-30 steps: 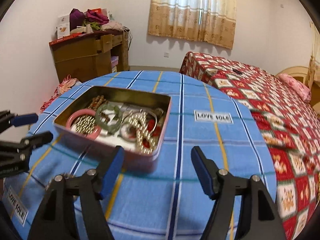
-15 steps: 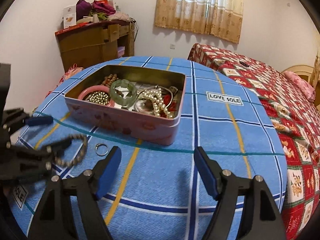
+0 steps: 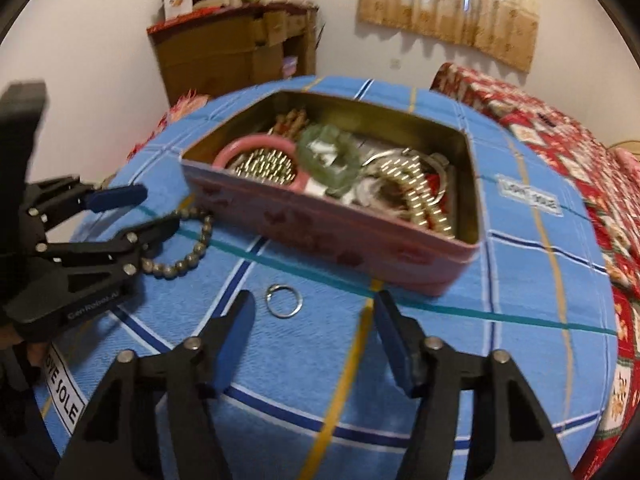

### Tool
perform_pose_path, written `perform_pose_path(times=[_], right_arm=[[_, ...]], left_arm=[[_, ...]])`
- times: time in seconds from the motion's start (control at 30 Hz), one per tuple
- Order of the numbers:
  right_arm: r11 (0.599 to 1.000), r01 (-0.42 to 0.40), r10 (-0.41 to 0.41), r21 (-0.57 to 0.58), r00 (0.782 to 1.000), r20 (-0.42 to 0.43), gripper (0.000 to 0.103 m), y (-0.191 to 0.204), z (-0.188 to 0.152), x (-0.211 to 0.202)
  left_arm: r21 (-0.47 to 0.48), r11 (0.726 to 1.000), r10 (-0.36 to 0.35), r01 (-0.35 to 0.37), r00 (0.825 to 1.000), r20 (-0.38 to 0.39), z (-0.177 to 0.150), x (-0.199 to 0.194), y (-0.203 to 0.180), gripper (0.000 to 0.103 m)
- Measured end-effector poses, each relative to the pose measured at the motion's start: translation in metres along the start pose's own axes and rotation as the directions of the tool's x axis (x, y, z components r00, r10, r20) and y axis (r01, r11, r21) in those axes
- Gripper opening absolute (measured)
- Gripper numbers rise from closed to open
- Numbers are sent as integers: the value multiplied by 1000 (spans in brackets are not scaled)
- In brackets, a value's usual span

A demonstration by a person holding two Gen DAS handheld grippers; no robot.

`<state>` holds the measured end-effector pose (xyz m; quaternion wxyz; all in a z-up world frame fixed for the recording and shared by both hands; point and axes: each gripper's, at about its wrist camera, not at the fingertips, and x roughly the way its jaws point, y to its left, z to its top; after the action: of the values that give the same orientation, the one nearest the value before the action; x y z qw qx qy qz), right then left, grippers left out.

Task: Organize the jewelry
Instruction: 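Grasp the grey bead bracelet with the left gripper while the right gripper grasps the silver ring, then carry the grey bead bracelet and silver ring over the tin with both grippers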

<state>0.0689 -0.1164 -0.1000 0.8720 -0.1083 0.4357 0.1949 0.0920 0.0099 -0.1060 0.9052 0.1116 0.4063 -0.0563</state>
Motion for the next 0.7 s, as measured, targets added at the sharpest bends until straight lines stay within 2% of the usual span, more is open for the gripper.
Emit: perform_pose_path(times=[0.1,0.17,0.23,0.3,0.7], right_arm=[[1000,-9,9,-5,1000,-2,57,1,1,2],[1000,-13,13,-14,1000,1,54,2,0,2],[999,-17,18,-45,1000,13,30,6,-3,-2],[998,-7,9,-65,1000,20,22,11,-6,-5],[999,4,-2,-38,997,73,22,3,-15,-21]], left_arm=[[21,1000,-3,3,1000,7,0,0,-6,11],[14,1000,-13,13,1000,5,0,-1,-5,11],[9,1000,-18,18,1000,3,0,-1,-5,11],[8,1000,-17,17,1000,3,-2,-3,-6,10],[1,997,-73,73,997,20,0,-18,-10,9]])
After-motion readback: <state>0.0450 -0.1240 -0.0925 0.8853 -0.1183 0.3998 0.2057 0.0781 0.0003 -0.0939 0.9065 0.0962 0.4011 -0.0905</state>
